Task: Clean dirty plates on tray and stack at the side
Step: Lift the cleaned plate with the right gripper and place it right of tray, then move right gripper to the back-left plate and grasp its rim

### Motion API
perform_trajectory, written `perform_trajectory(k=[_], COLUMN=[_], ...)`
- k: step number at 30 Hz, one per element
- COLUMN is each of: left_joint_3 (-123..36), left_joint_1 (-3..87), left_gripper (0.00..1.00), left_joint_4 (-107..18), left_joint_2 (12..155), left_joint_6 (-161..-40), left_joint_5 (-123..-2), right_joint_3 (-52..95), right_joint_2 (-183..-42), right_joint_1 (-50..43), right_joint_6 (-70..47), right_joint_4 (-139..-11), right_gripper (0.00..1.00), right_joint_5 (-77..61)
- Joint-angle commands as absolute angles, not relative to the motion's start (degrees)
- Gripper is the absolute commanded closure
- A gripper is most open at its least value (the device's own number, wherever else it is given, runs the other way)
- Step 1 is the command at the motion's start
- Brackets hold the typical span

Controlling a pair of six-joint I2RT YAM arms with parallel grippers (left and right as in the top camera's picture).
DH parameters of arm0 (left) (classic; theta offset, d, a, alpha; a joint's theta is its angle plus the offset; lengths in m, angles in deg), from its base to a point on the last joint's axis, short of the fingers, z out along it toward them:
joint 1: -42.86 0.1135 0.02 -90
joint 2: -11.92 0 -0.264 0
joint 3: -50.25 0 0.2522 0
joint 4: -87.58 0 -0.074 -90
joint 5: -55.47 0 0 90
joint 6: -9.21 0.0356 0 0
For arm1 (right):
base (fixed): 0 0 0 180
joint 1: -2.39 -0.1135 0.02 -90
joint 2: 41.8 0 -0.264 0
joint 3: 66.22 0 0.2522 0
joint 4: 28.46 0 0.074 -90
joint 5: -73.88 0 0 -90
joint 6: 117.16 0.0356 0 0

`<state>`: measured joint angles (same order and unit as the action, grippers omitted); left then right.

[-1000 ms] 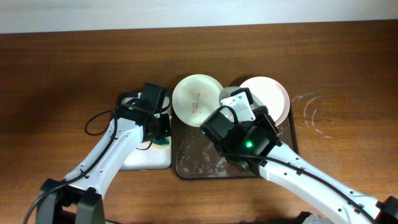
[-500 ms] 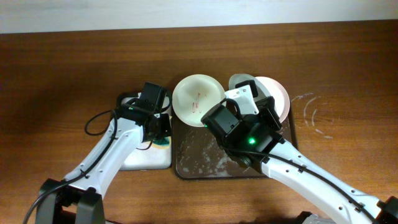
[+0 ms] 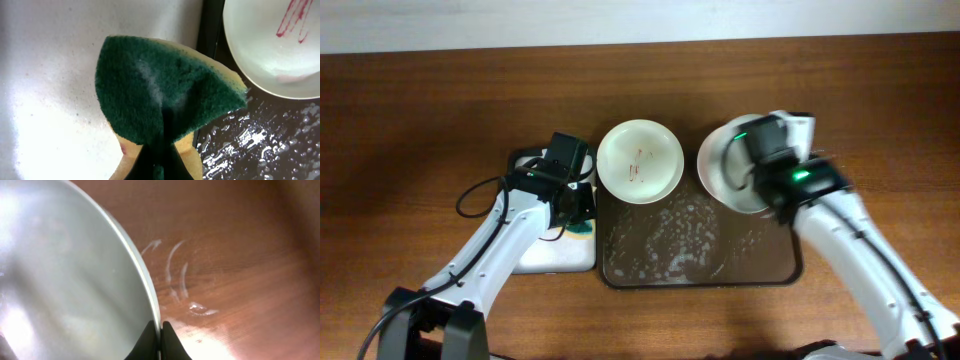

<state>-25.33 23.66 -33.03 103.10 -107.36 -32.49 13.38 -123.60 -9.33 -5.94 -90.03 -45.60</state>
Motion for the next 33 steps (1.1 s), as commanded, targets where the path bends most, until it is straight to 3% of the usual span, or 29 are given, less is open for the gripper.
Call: perform_trajectory(k=[1,4,8,13,17,18,20,27,30,33], left_joint_3=[-25.4,-25.4,-25.4,-25.4,-25.4,-25.4,-25.4,-25.4,-25.4,-25.4], left_joint_1=[23.81,23.81,23.81,23.81,23.81,23.81,23.81,23.92,23.92,23.92], left_gripper=[1.0,1.0,1.0,1.0,1.0,1.0,1.0,1.0,1.0,1.0], left_joint_4=[-33.12,-33.12,-33.14,-33.16,-33.12,-33.1,-33.14,-33.14,-33.14,-33.14], left_joint_2=[102.33,102.33,102.33,102.33,102.33,102.33,102.33,102.33,102.33,102.33], left_joint_6=[-106.42,-106.42,-106.42,-106.44,-106.42,-106.42,-106.42,-106.42,-106.42,-106.42], left_joint_5=[-31.7,-31.72,-31.7,-31.7,-31.7,-31.7,-31.53,-31.46,-31.46,-31.48], right_joint_3=[14.47,14.47,14.47,14.47,14.47,14.47,14.52,15.13,16.86,17.14], right_joint_2=[-123.11,-125.04,-129.61,-135.81,-139.62,-139.64,-139.51,-139.22,-139.22,-139.27], right_joint_1=[8.96,25.22,36.72,40.35,37.73,37.03,34.82,24.15,13.73,4.85], right_joint_6=[-4.13,-4.15,-4.13,-4.37,-5.7,-6.25,-8.54,-17.48,-22.97,-24.24], right_joint_4=[-89.49,-88.9,-87.78,-87.3,-87.37,-87.37,-87.46,-88.46,-89.12,-87.11], right_gripper=[0.96,0.96,0.96,0.96,0.95,0.9,0.67,0.66,0.65,0.54], right_joint_5=[-24.75,-15.35,-13.1,-13.05,-12.79,-11.94,-8.94,2.79,3.91,3.78])
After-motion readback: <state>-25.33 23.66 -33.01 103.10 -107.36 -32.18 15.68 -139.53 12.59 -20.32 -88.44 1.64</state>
